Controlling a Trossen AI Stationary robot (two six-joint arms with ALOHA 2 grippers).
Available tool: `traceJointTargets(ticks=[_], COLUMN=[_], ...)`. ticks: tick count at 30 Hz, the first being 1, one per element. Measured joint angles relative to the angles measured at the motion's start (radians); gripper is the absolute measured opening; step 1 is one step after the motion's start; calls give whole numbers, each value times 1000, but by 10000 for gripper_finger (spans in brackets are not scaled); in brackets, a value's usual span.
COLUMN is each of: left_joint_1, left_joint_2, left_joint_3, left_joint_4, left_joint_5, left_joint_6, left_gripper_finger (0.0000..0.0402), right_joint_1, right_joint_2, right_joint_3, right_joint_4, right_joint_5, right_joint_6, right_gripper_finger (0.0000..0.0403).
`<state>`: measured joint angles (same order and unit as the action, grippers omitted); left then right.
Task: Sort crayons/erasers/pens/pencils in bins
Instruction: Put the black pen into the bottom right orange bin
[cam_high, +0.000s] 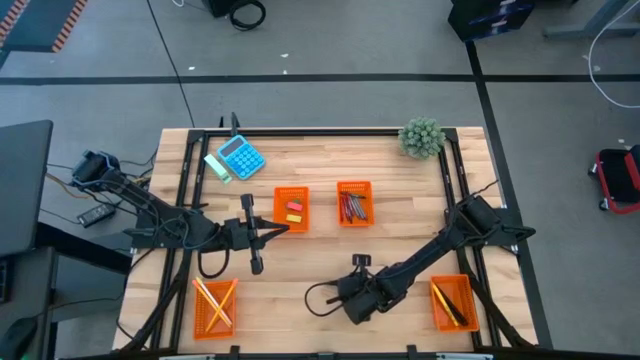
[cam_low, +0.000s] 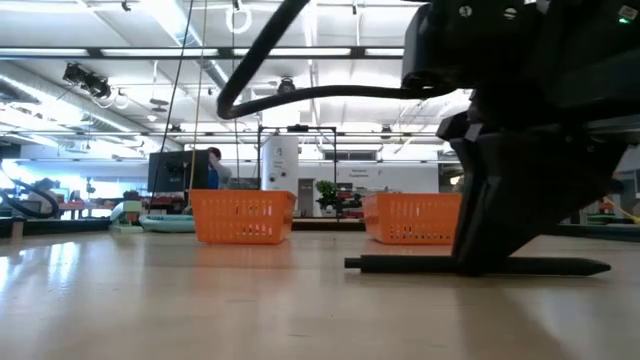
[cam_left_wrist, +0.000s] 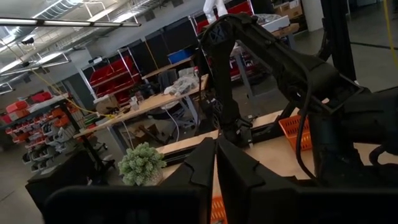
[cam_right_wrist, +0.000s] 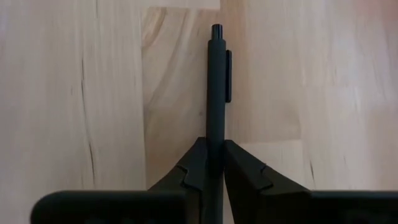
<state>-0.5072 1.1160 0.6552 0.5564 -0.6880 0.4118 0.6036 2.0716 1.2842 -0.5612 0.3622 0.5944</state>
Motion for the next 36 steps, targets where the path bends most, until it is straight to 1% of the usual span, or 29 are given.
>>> traceJointTargets(ticks=[4, 7, 9, 10, 14, 17, 20, 26, 31, 36], left_joint_1=[0, 0, 0, 0, 0, 0, 0, 0, 0, 0], left_joint_2=[0, 0, 0, 0, 0, 0, 0, 0, 0, 0], left_joint_3=[0, 0, 0, 0, 0, 0, 0, 0, 0, 0], left_joint_4=[0, 1, 2, 2, 2, 2, 2, 1, 2, 2], left_joint_5=[0, 0, 0, 0, 0, 0, 0, 0, 0, 0], left_joint_6=[1, 1, 2, 3, 3, 3, 3, 3, 3, 3], left_gripper_finger=[28, 22, 19, 17, 19, 25, 29, 22, 17, 25], right_joint_1=[1, 2, 10, 16, 55, 101, 151, 239, 291, 333], right_joint_2=[-11, -46, -78, -96, -160, -189, -219, -240, -239, -255], right_joint_3=[0, -7, -14, -13, -6, -8, -5, -5, -4, -4], right_joint_4=[-20, -32, -74, -67, -116, -186, -250, -324, -369, -491], right_joint_5=[-11, -5, 10, 21, 53, 71, 122, 131, 85, 29], right_joint_6=[-17, -23, -26, -22, 32, 104, 194, 361, 479, 641], right_gripper_finger=[49, 48, 48, 48, 48, 47, 47, 47, 47, 47])
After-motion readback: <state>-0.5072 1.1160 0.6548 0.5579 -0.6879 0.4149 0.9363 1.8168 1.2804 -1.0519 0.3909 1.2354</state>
